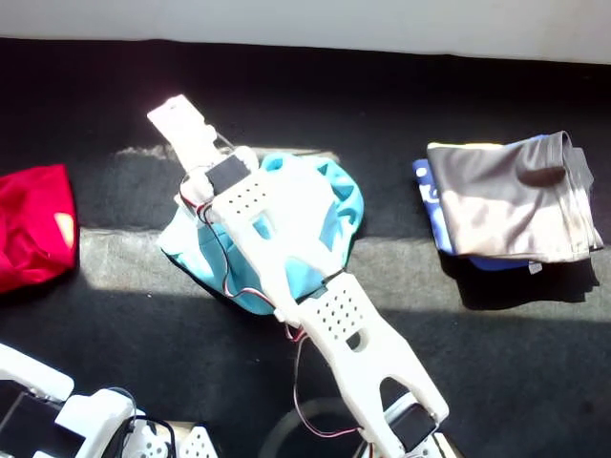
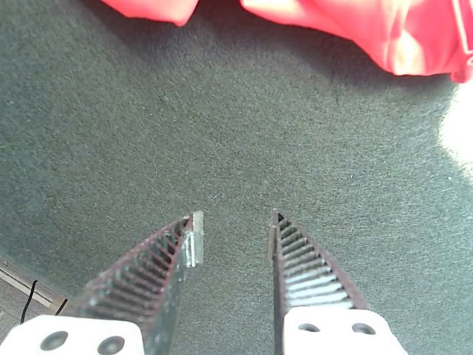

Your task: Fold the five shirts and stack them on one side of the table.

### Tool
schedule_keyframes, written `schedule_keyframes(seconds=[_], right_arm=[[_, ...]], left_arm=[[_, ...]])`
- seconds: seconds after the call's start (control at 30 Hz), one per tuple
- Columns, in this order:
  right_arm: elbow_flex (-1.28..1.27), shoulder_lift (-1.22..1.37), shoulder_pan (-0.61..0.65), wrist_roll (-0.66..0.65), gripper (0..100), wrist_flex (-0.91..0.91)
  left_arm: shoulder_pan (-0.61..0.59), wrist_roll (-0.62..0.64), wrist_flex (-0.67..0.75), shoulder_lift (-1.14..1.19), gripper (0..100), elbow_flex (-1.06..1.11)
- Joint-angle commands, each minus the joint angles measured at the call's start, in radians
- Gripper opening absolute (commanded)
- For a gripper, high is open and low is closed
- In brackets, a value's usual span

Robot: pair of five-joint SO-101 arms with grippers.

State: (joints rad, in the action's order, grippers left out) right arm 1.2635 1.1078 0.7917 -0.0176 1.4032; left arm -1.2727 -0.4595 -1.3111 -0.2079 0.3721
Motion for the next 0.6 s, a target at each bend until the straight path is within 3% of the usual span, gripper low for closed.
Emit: schedule_keyframes(seconds=[0.0, 0.07, 0.17, 0.57], right_arm=[[0.027, 0.005, 0.007, -0.005, 27.5, -0.007], [0.027, 0.007, 0.007, -0.005, 21.2, -0.005], [0.028, 0.004, 0.005, -0.009, 0.0, -0.008], [0.245, -0.120, -0.001, -0.011, 0.7, 0.099]], left_arm=[[0.012, -0.006, 0.012, -0.033, 16, -0.013], [0.013, -0.006, 0.012, -0.033, 16, -0.013], [0.015, -0.006, 0.012, -0.033, 16, -0.013], [0.015, -0.008, 0.014, -0.031, 16, -0.002]])
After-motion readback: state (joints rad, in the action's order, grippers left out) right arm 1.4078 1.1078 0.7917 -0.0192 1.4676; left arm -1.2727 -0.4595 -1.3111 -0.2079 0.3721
